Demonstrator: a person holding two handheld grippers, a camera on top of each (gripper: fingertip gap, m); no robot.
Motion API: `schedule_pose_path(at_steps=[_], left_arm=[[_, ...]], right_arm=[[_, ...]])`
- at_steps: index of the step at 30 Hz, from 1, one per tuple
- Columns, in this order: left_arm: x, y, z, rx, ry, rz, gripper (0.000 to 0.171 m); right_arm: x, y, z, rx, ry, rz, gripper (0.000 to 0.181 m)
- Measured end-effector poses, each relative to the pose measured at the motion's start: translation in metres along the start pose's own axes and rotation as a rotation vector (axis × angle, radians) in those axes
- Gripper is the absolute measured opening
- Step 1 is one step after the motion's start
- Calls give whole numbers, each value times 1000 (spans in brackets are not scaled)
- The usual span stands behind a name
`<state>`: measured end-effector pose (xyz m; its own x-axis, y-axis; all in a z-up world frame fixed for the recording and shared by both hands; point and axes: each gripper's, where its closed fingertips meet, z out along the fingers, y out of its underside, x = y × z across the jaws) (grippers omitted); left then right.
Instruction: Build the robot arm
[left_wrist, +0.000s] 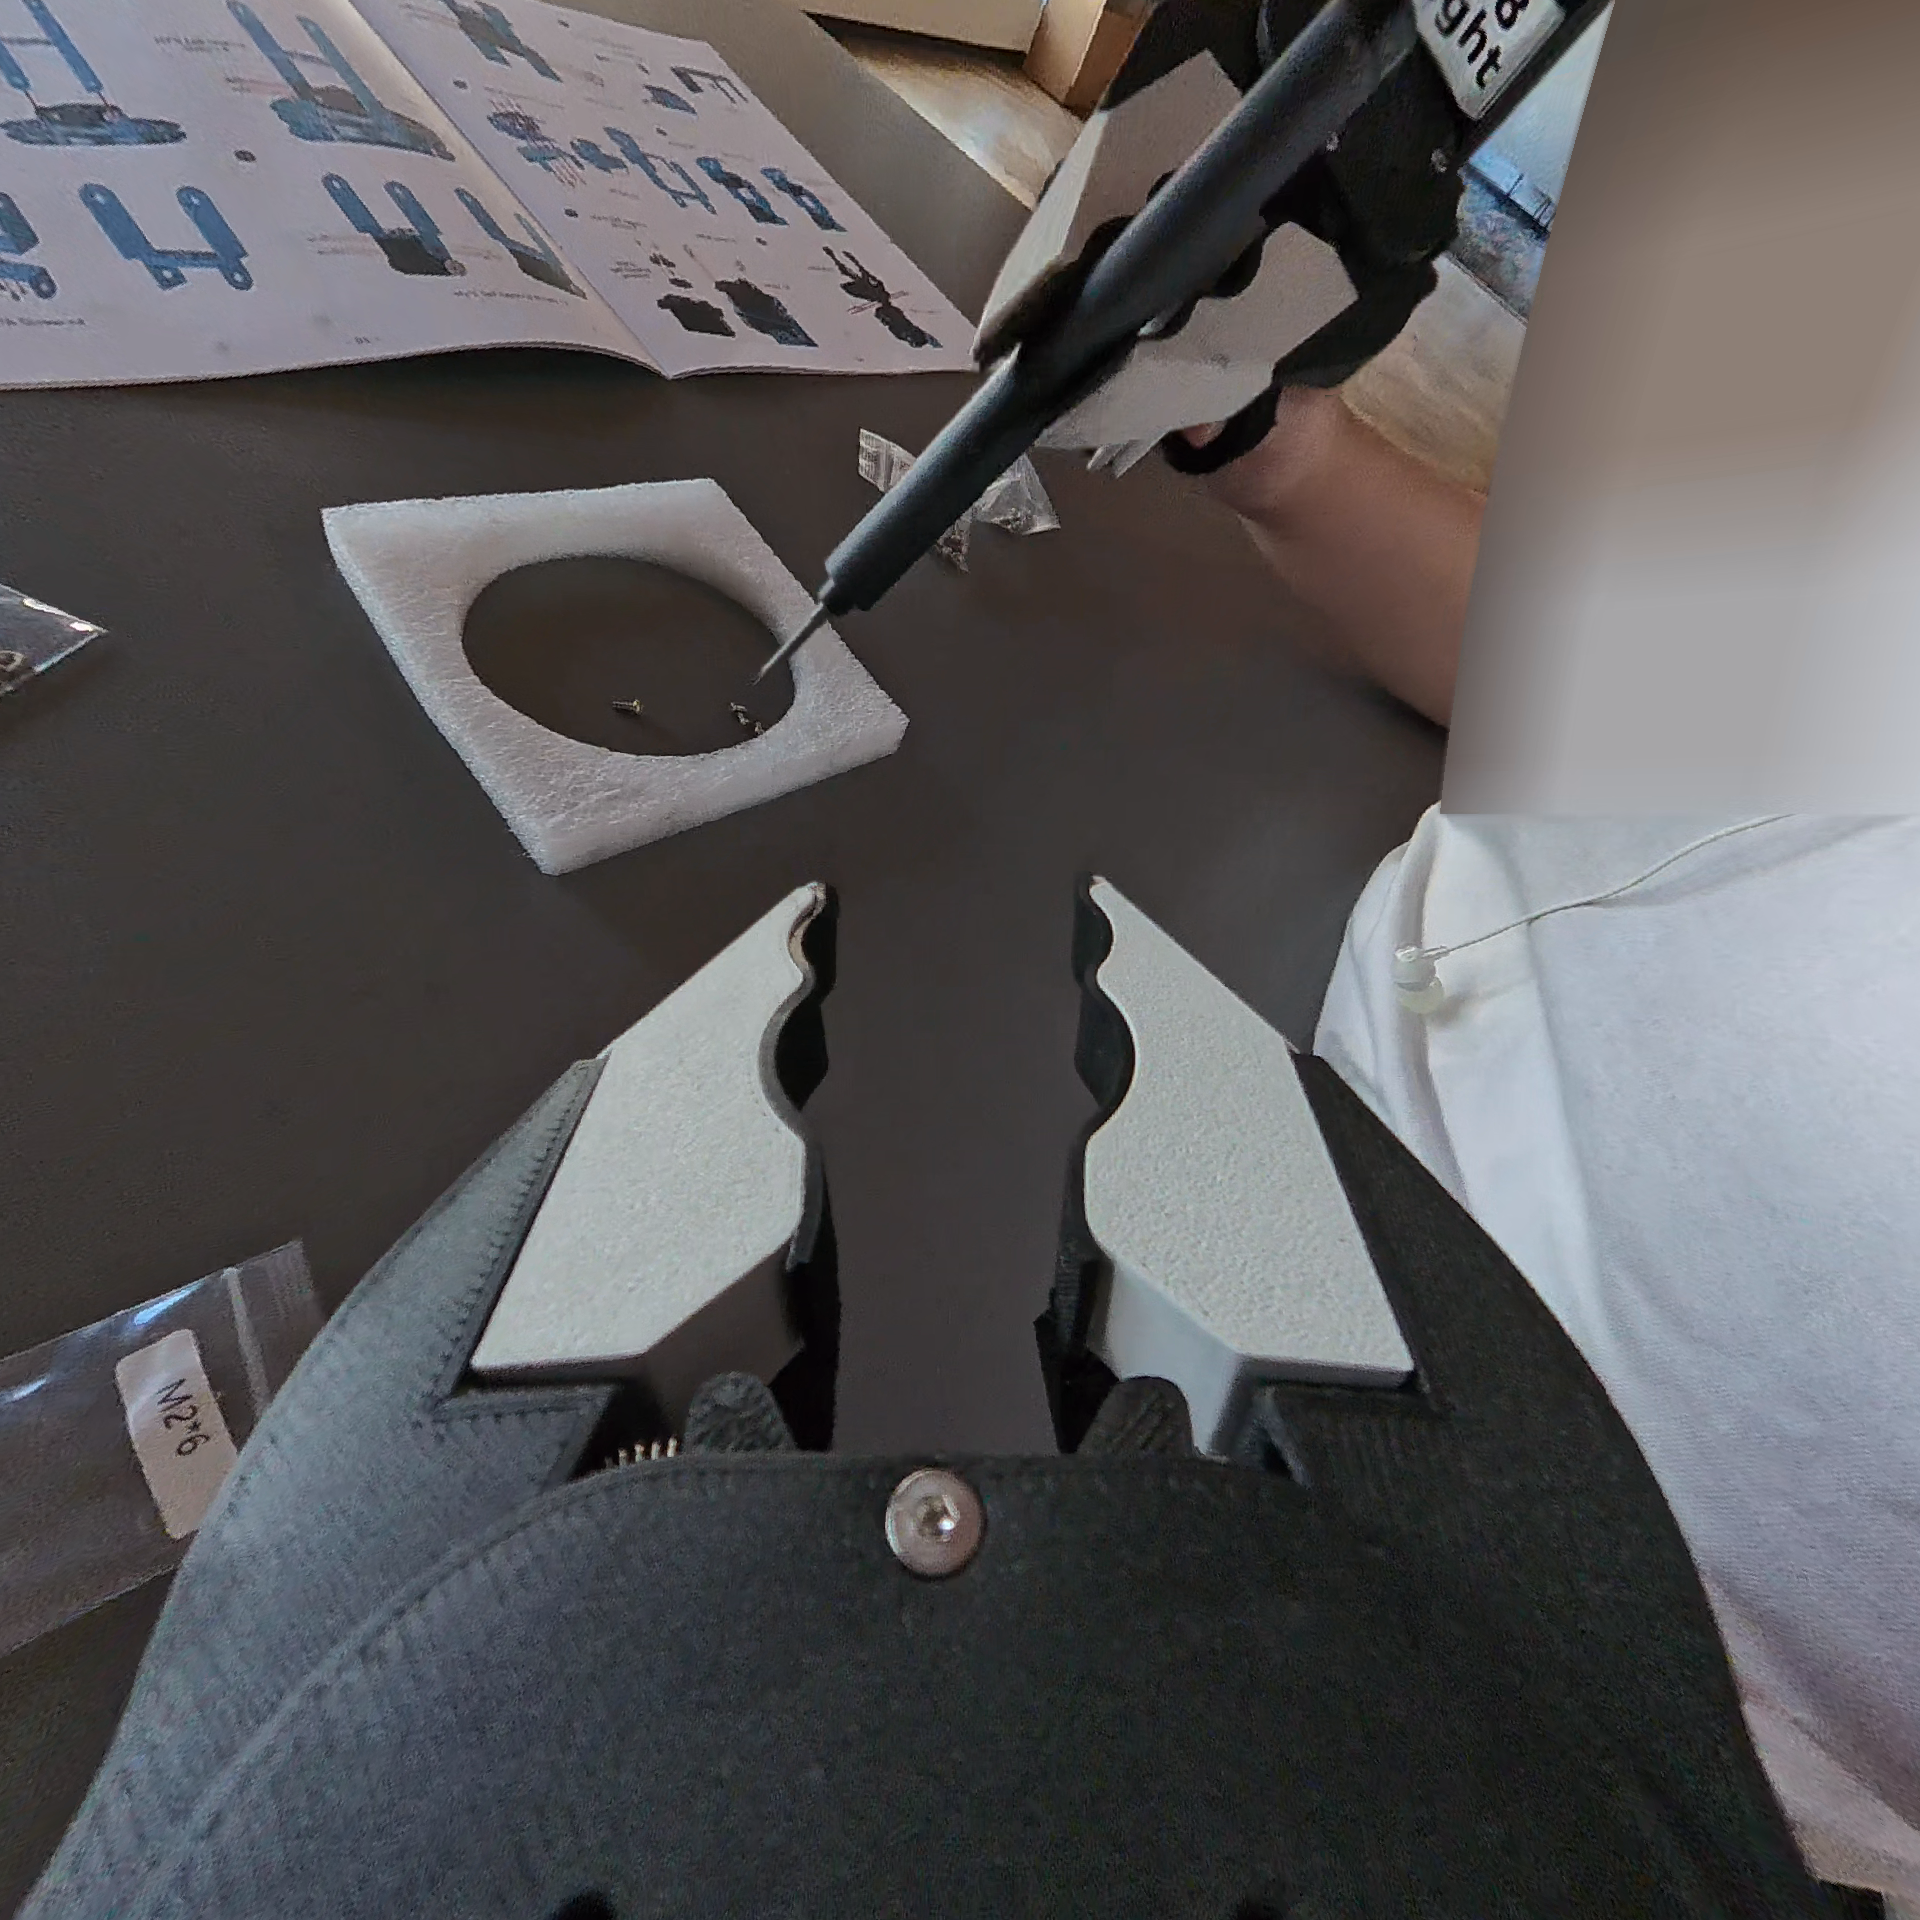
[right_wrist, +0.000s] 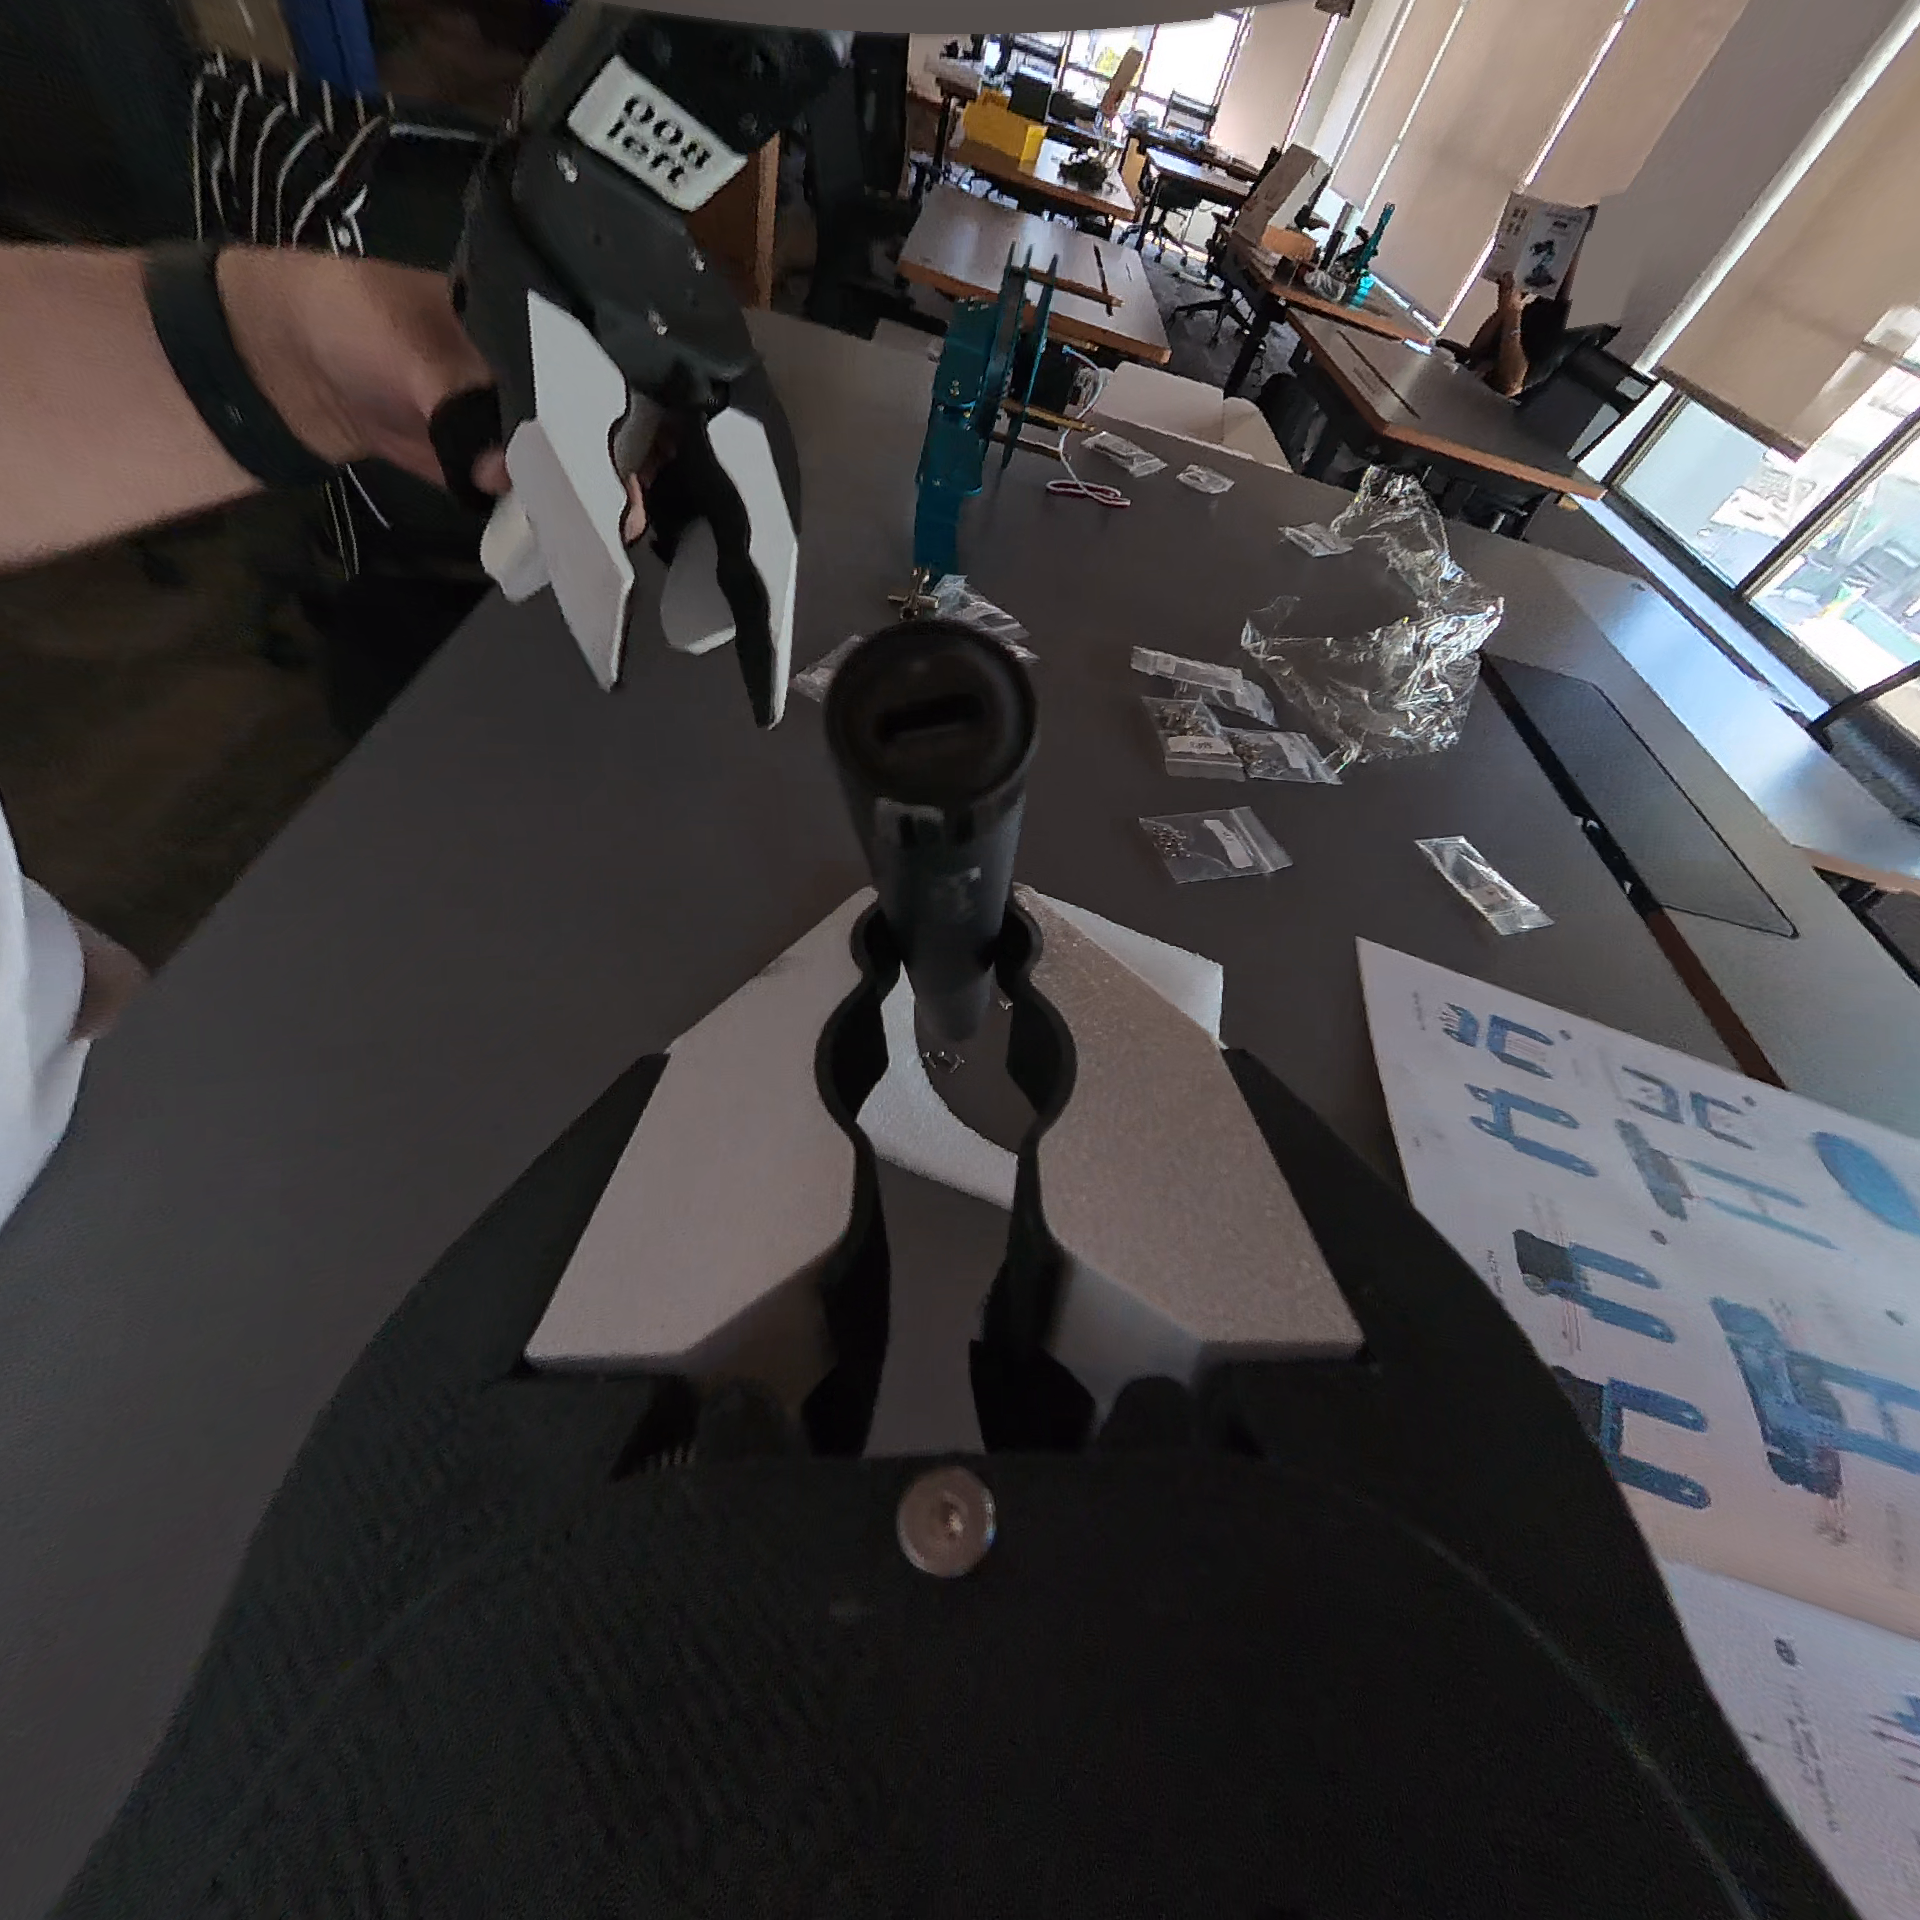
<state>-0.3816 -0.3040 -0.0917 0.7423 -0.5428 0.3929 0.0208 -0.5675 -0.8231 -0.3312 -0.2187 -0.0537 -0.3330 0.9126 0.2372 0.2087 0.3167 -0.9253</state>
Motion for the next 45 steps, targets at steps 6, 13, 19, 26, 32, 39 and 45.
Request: schedule_pose_path(at_steps=[6, 13, 19, 26, 32, 39, 45], left_arm=[[0, 0, 6, -14, 19, 3, 45], [0, 5, 7, -23, 22, -2, 44], [1, 8, 6, -22, 21, -8, 44], [2, 8, 5, -23, 19, -4, 44], [-12, -8, 20, -24, -35, 58, 37], [-32, -31, 66, -128, -34, 325, 28], [-36, -48, 92, -136, 18, 410, 25]], right_arm=[[10, 4, 4, -26, 1, 51, 17], [13, 11, 9, -44, -13, 83, 17], [12, 12, 10, -51, -19, 86, 17], [18, 6, 3, -56, 13, 61, 17], [23, -3, -6, -21, 16, 83, 17], [25, -37, -17, 52, -4, 78, 17], [26, -54, -24, 75, -6, 52, 17]])
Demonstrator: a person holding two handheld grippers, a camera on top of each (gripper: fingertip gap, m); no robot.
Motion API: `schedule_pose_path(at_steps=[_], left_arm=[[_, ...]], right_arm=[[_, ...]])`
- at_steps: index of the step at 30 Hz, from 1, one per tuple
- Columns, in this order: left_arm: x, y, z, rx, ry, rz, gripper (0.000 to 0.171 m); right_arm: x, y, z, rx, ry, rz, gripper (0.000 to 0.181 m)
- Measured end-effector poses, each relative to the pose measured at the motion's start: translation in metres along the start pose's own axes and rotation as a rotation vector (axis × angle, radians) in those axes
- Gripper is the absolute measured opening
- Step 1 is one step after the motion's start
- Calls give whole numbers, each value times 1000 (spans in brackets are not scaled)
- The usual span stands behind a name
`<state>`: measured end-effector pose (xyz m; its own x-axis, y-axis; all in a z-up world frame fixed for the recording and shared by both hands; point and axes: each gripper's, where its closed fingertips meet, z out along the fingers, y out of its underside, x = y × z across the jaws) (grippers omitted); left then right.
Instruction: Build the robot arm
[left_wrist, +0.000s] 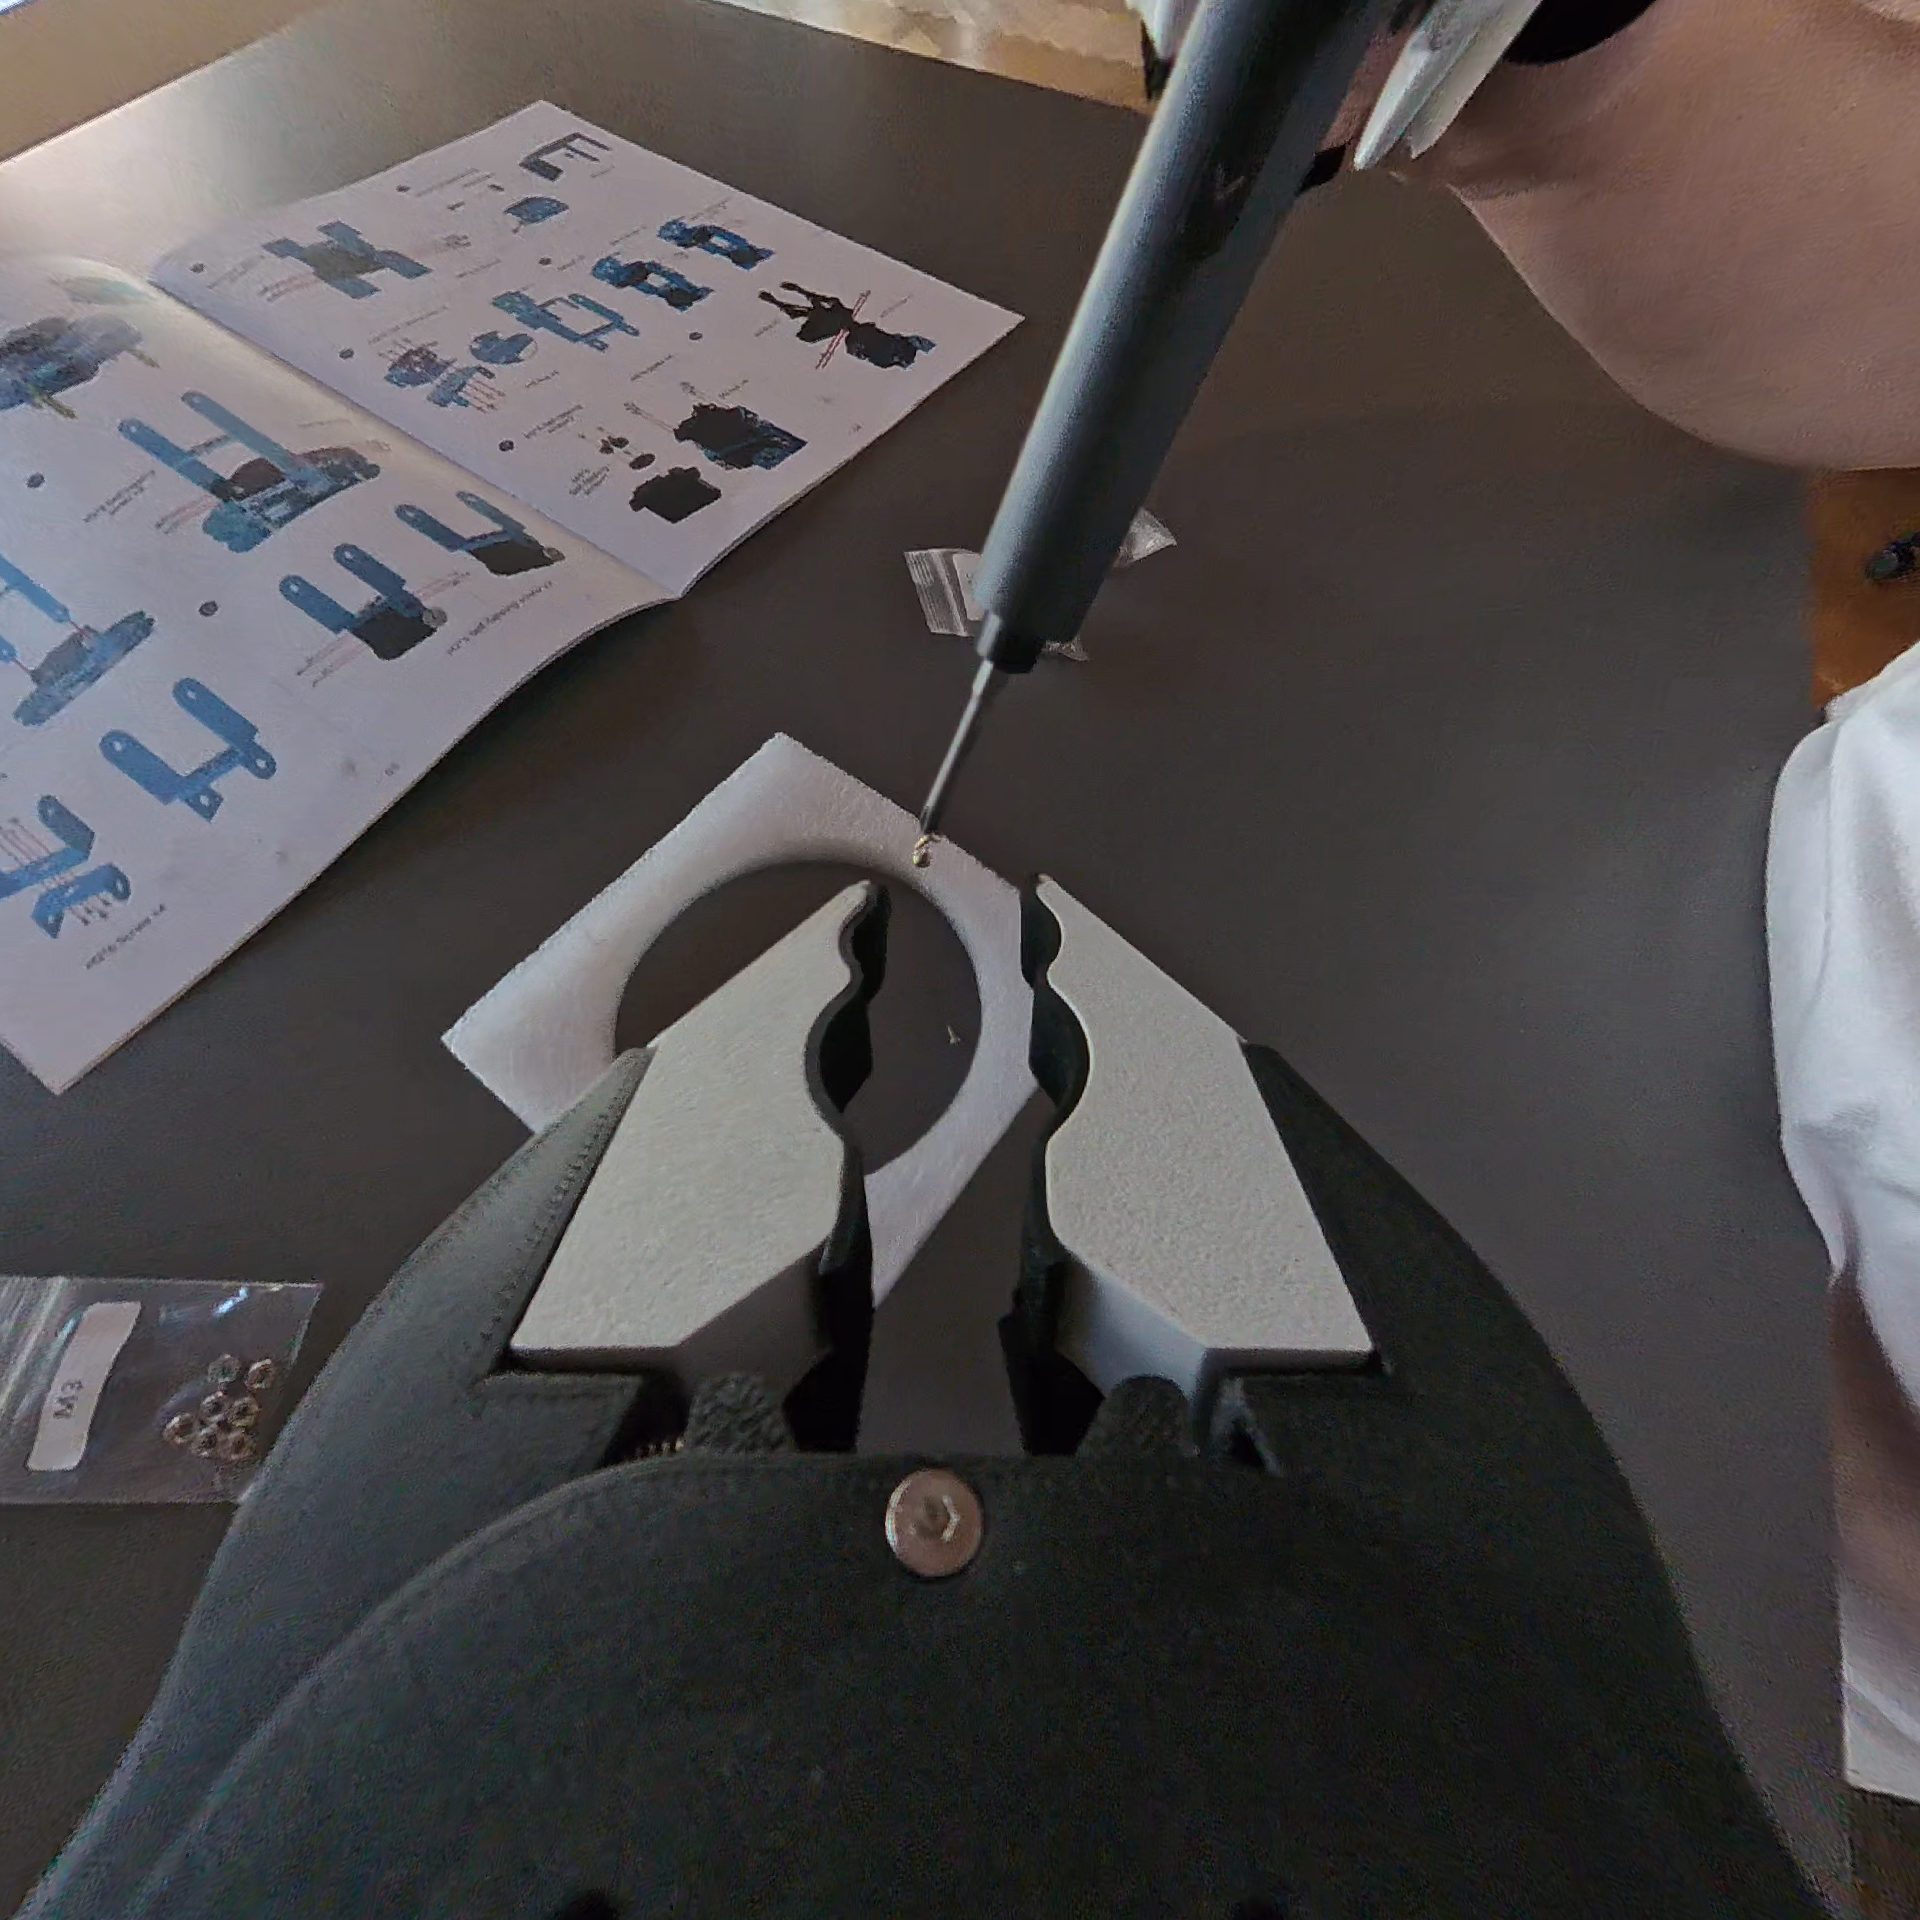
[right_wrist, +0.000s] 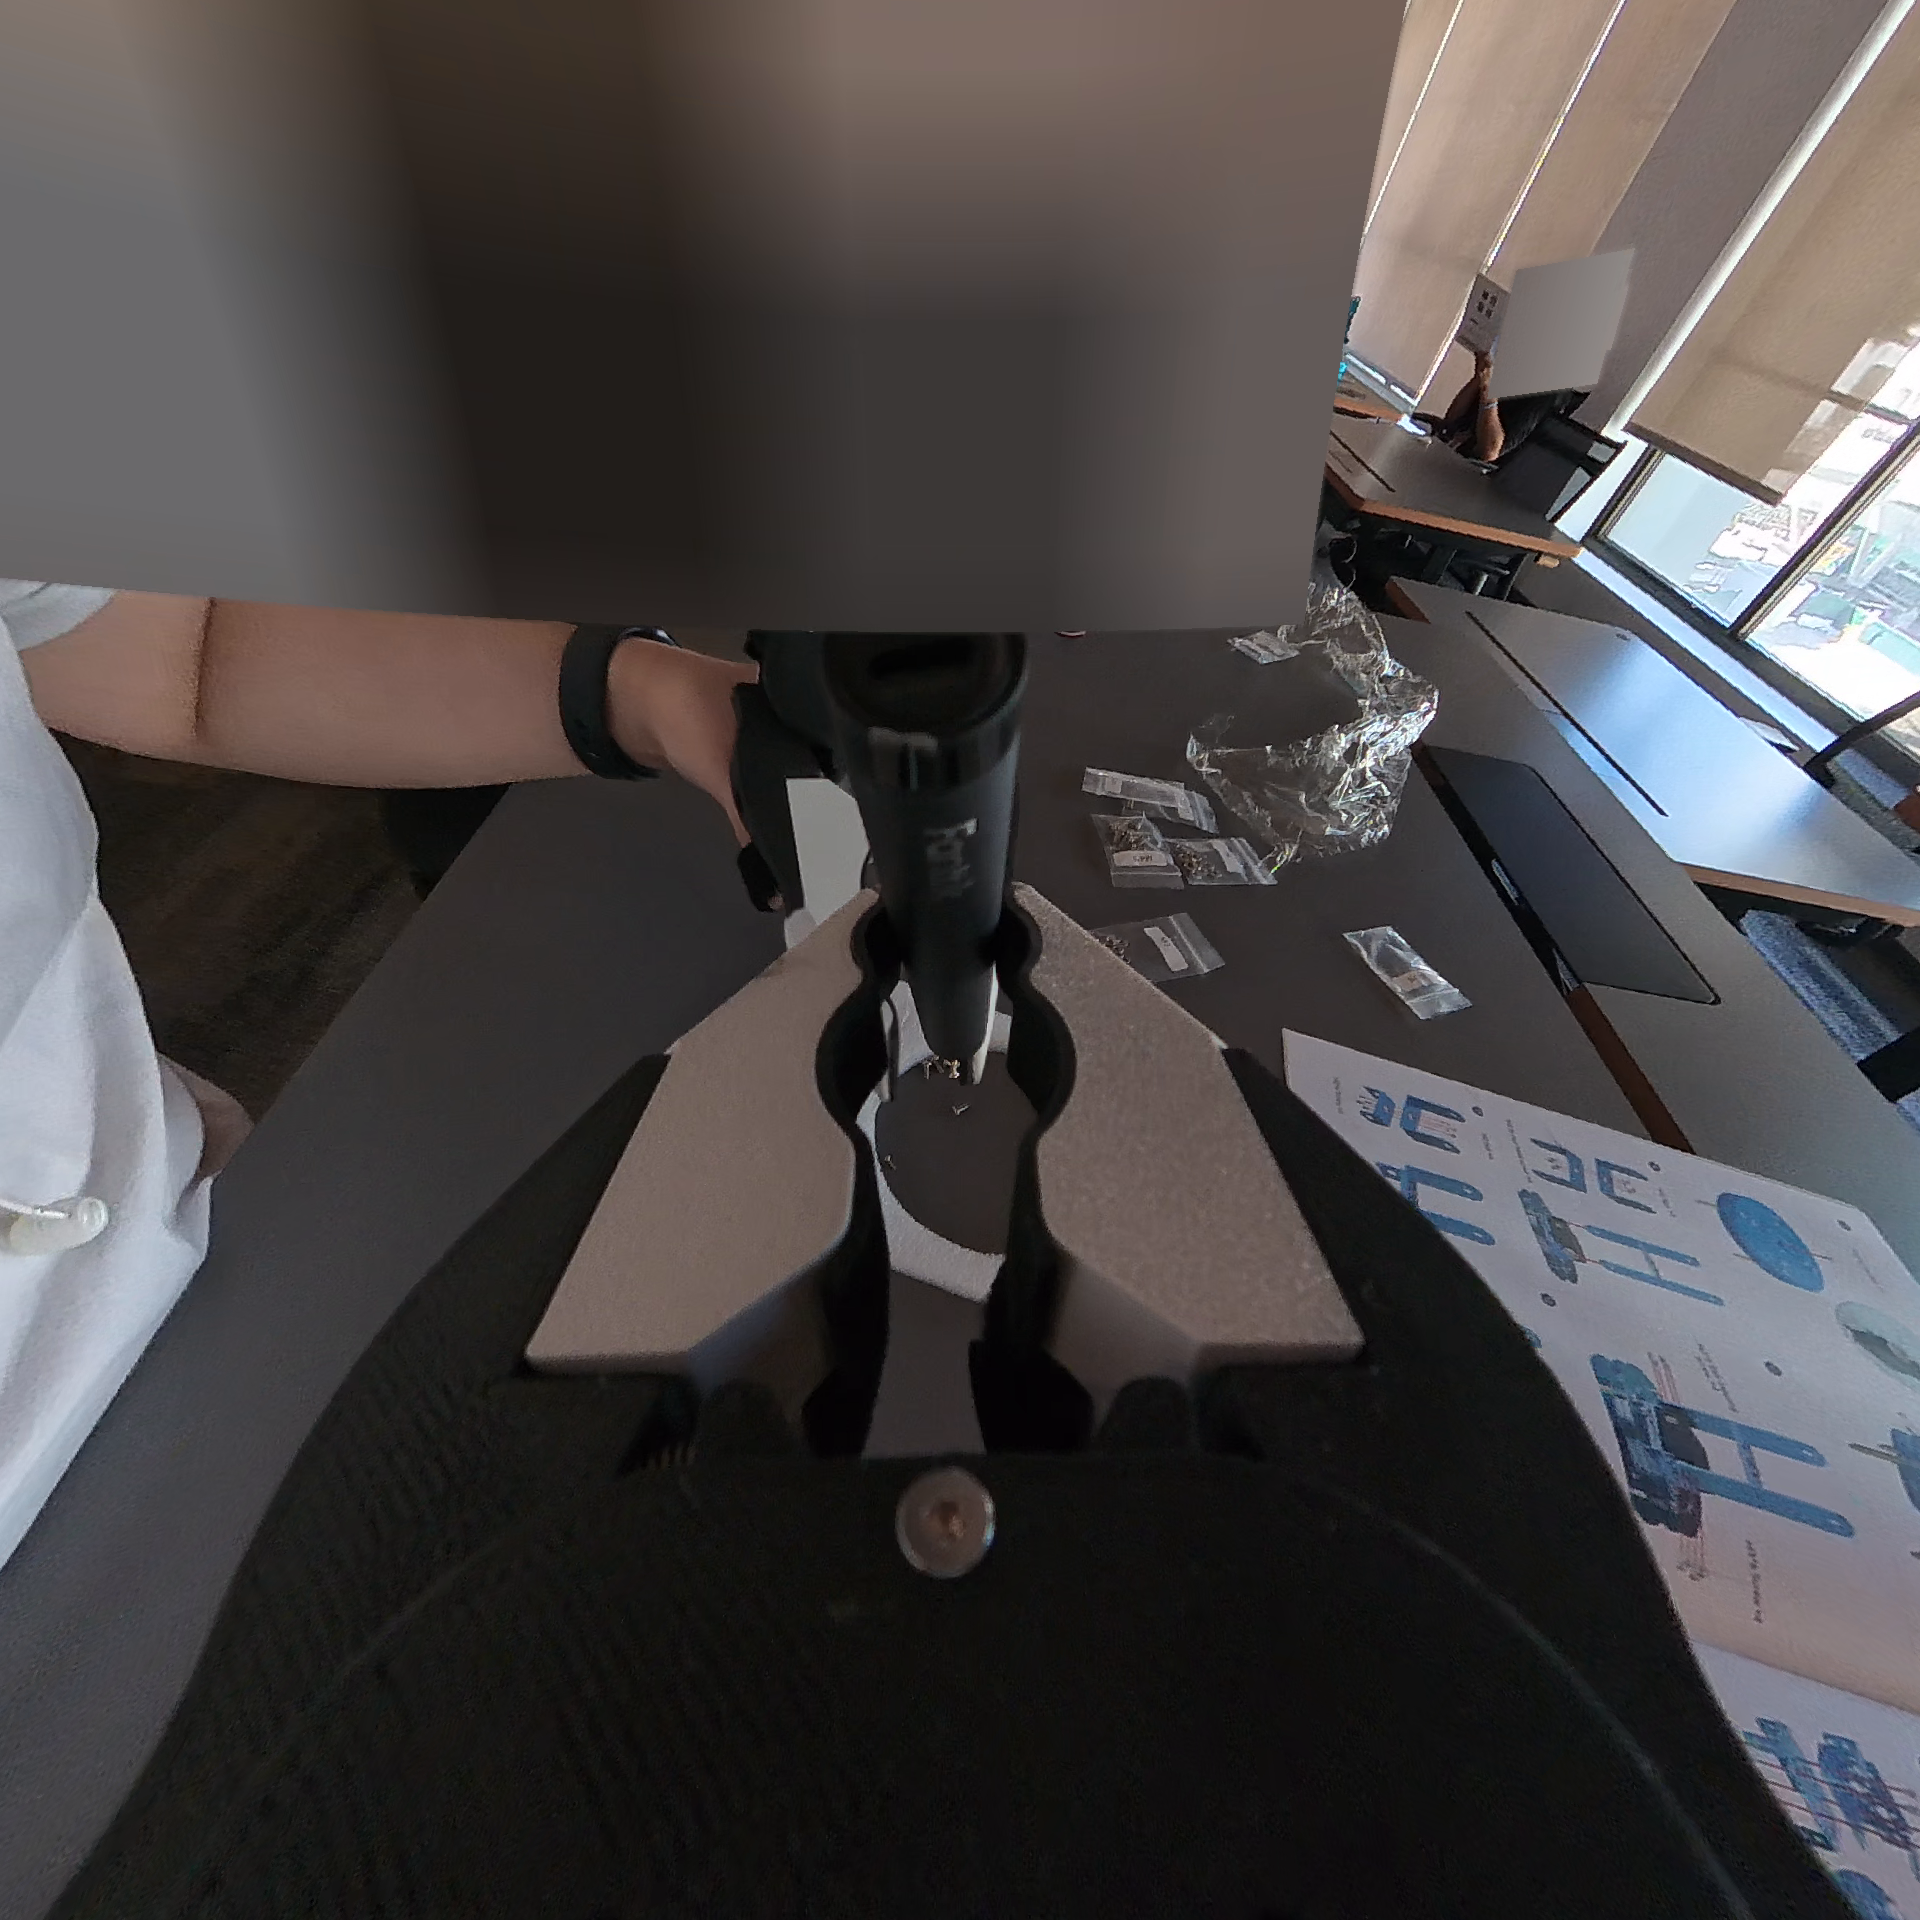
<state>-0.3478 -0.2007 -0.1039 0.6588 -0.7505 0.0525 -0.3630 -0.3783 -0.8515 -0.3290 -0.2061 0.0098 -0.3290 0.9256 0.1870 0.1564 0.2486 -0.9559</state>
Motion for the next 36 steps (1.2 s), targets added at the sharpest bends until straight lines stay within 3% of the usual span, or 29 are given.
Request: schedule_pose_path(at_steps=[7, 17, 19, 24, 27, 36], left_arm=[[-5, -8, 11, 7, -23, 43, 1], [-20, 18, 13, -142, -107, 21, 3], [-21, 15, 14, -135, -128, 42, 33], [-7, -8, 14, -21, -79, 144, 26], [-12, -1, 13, -77, -76, 141, 27], [-32, 8, -38, -17, -158, -37, 23]], right_arm=[[3, -2, -5, 13, 3, 5, 17], [14, 1, -9, 38, 2, 49, 17], [14, 2, -10, 54, -14, 73, 17], [14, 0, -10, 66, -23, 85, 17], [15, 3, -11, 55, -19, 85, 17], [21, 10, -12, 74, -11, 137, 17]])
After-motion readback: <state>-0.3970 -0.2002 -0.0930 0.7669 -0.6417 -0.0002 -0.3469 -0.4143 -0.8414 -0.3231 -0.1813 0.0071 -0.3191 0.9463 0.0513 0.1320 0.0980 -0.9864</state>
